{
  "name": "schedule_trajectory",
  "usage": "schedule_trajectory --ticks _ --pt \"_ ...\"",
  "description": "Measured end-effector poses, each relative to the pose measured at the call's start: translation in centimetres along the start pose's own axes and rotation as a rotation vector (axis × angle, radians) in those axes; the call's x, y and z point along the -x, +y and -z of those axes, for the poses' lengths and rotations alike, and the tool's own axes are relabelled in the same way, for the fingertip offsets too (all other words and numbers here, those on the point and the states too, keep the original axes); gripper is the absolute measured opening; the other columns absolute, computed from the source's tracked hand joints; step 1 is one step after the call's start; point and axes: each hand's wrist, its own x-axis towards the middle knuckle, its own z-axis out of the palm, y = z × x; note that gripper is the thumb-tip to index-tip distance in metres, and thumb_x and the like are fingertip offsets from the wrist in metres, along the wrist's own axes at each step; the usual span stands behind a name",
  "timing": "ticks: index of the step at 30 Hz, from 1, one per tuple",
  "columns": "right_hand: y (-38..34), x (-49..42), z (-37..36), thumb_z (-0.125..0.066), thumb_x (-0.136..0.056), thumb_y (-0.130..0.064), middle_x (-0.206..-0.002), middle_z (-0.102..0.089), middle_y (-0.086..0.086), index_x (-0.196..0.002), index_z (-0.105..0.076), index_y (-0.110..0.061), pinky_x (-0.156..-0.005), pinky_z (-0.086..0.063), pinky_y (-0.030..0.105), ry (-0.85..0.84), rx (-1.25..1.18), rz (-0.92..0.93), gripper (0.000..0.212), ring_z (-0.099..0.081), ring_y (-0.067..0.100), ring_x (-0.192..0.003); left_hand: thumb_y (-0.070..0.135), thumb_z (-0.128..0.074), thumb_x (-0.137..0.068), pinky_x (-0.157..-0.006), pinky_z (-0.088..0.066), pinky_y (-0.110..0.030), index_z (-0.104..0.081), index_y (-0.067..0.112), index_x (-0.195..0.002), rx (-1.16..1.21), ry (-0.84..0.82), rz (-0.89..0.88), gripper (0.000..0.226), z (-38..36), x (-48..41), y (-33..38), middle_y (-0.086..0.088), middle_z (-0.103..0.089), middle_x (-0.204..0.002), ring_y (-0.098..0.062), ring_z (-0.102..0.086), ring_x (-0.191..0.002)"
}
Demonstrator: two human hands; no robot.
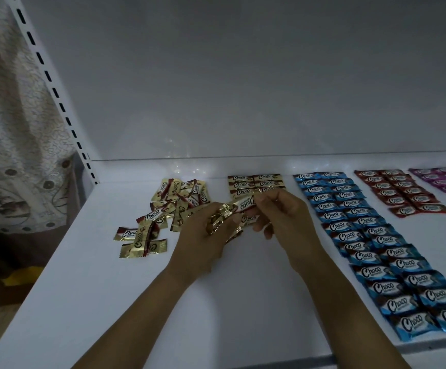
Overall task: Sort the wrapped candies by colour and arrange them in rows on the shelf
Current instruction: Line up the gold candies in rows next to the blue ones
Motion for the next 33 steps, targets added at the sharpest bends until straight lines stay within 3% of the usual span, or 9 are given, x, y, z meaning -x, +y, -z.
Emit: schedule_trajectory --ticks 3,5,12,16,18,21,24,28,33 --pt "0.0 0.0 0.0 -0.054 -0.094 -0.013 -0.063 -0.068 0.001 -0.086 -0.062 -0.009 -0.040 -0.037 0.021 0.004 0.005 -0.011 0.012 -0.054 0.011 -0.044 0.033 -0.060 -0.086 -0.041 -0.037 -0.021 -0.063 0.005 -0.085 0.084 0.028 0.026 0.028 0.2 -0.1 0.4 -0.026 -0.060 -0.067 -0.014 -0.045 -0.041" --pt "0.0 0.0 0.0 -0.055 -0.094 -0.013 -0.062 -0.066 0.001 -0.083 -0.062 -0.010 -0.040 -0.036 0.021 0.015 0.006 -0.019 0.013 -0.052 0.011 -0.043 0.032 -0.059 -0.088 -0.040 -0.035 -0.019 -0.061 0.006 -0.084 0.153 0.091 0.080 0.026 0.4 -0.2 0.4 -0.031 -0.060 -0.072 -0.014 -0.042 -0.040" --pt "-0.1 0.1 0.0 -0.053 -0.094 -0.012 -0.078 -0.069 0.012 -0.095 -0.059 -0.007 -0.041 -0.044 0.021 -0.023 -0.109 0.057 0.009 -0.064 0.015 -0.052 0.035 -0.068 -0.081 -0.037 -0.033 -0.021 -0.063 0.011 -0.085 0.188 0.240 0.122 0.025 0.6 -0.1 0.6 0.002 -0.049 -0.051 -0.011 -0.041 -0.039" --pt "1.7 -0.4 0.6 -0.043 -0.098 -0.021 -0.086 -0.063 -0.013 -0.101 -0.063 -0.019 -0.059 -0.050 0.022 0.041 0.312 0.349 0.021 -0.062 0.004 -0.071 0.025 -0.072 -0.083 -0.035 -0.034 -0.021 -0.063 0.007 -0.086 0.087 0.187 0.100 0.020 0.5 0.2 0.9 -0.020 -0.061 -0.069 -0.011 -0.044 -0.038" --pt "2.4 -0.5 0.8 -0.033 -0.091 -0.027 -0.082 -0.055 -0.020 -0.089 -0.060 -0.023 -0.066 -0.042 0.016 -0.036 0.556 0.456 0.027 -0.055 -0.002 -0.076 0.025 -0.070 -0.085 -0.035 -0.034 -0.020 -0.064 0.007 -0.087 0.067 0.176 0.103 0.020 0.5 0.2 0.9 -0.025 -0.064 -0.077 -0.011 -0.045 -0.038" --pt "3.1 -0.3 0.7 -0.033 -0.083 -0.027 -0.075 -0.053 -0.015 -0.076 -0.062 -0.021 -0.063 -0.041 0.024 -0.142 0.785 0.519 0.030 -0.050 0.001 -0.070 0.023 -0.069 -0.086 -0.038 -0.035 -0.019 -0.064 0.006 -0.086 0.076 0.184 0.105 0.017 0.5 0.1 0.8 -0.015 -0.068 -0.076 -0.010 -0.044 -0.039" --pt "3.3 -0.3 0.5 -0.038 -0.082 -0.023 -0.088 -0.059 -0.005 -0.094 -0.073 -0.022 -0.067 -0.044 0.025 -0.205 0.860 0.497 0.037 -0.053 0.003 -0.071 0.022 -0.069 -0.086 -0.039 -0.037 -0.019 -0.063 0.006 -0.086 0.069 0.195 0.094 0.017 0.4 0.1 0.7 -0.005 -0.068 -0.069 -0.011 -0.045 -0.038" --pt "1.2 0.3 1.5 -0.048 -0.081 -0.020 -0.088 -0.061 -0.006 -0.103 -0.066 -0.020 -0.065 -0.044 0.022 -0.040 0.829 0.466 0.028 -0.051 -0.001 -0.067 0.029 -0.065 -0.089 -0.037 -0.037 -0.021 -0.063 0.011 -0.085 0.008 0.200 0.072 0.019 0.4 0.1 0.7 0.007 -0.070 -0.069 -0.009 -0.046 -0.038" --pt "1.5 4.6 2.2 -0.051 -0.081 -0.027 -0.087 -0.066 -0.007 -0.090 -0.067 -0.023 -0.066 -0.040 0.027 0.006 1.184 0.501 0.019 -0.060 0.014 -0.077 0.028 -0.064 -0.089 -0.036 -0.039 -0.024 -0.061 0.008 -0.084 -0.030 0.200 0.039 0.021 0.3 0.2 0.8 -0.016 -0.067 -0.073 -0.012 -0.049 -0.041"
